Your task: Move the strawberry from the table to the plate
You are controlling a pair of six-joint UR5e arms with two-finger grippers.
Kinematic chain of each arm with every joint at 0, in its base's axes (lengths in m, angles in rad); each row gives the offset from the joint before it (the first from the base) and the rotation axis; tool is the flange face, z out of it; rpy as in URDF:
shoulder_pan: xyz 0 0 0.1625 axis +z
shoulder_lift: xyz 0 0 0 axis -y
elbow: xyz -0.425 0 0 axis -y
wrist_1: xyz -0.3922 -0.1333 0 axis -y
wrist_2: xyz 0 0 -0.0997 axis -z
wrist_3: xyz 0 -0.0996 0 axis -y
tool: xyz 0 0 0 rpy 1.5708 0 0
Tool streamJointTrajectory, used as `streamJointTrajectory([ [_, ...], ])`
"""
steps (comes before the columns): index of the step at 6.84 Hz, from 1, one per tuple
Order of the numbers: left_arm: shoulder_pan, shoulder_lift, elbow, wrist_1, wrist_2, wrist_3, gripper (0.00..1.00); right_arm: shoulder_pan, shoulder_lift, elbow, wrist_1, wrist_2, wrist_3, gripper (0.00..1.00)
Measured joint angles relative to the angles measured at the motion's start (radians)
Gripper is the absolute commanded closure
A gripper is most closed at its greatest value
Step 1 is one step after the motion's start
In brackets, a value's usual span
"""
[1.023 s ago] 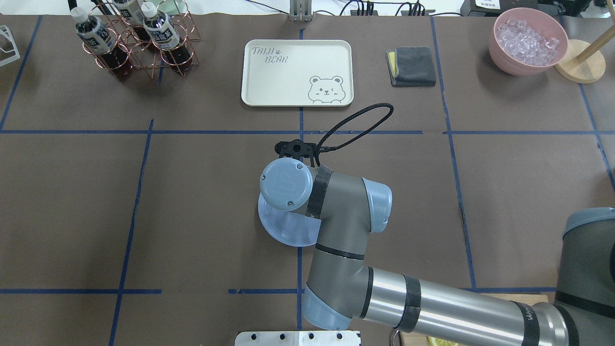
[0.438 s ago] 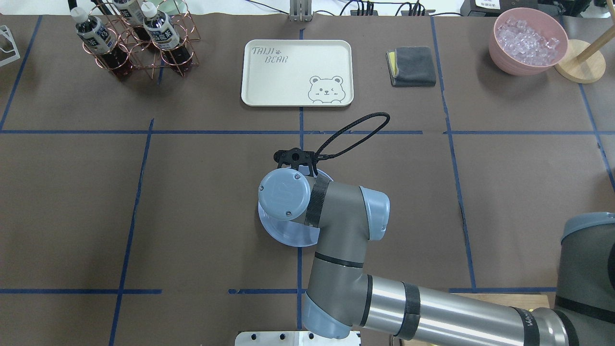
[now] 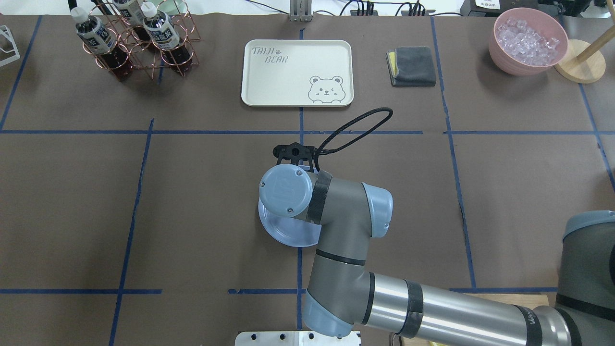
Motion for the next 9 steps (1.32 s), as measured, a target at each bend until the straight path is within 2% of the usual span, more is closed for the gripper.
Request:
streamJointTrajectory([
  [2,0.0,0.001,0.002,0.0,0.001,0.0,0.0,0.106,-0.069,0.105,-0.002,0.082,-0.112,0.0],
  [4,-0.002,0.013,-0.001,0.0,0.0,0.0,0.0,0.331,-0.207,0.183,0.005,0.278,-0.39,0.0],
  [7,-0.007,0.026,-0.007,0.0,0.027,0.001,0.0,0.681,-0.448,0.189,0.01,0.488,-0.997,0.0],
  [9,-0.011,0.029,-0.002,0.001,0.06,0.001,0.0,0.879,-0.65,0.188,0.031,0.567,-1.253,0.0],
])
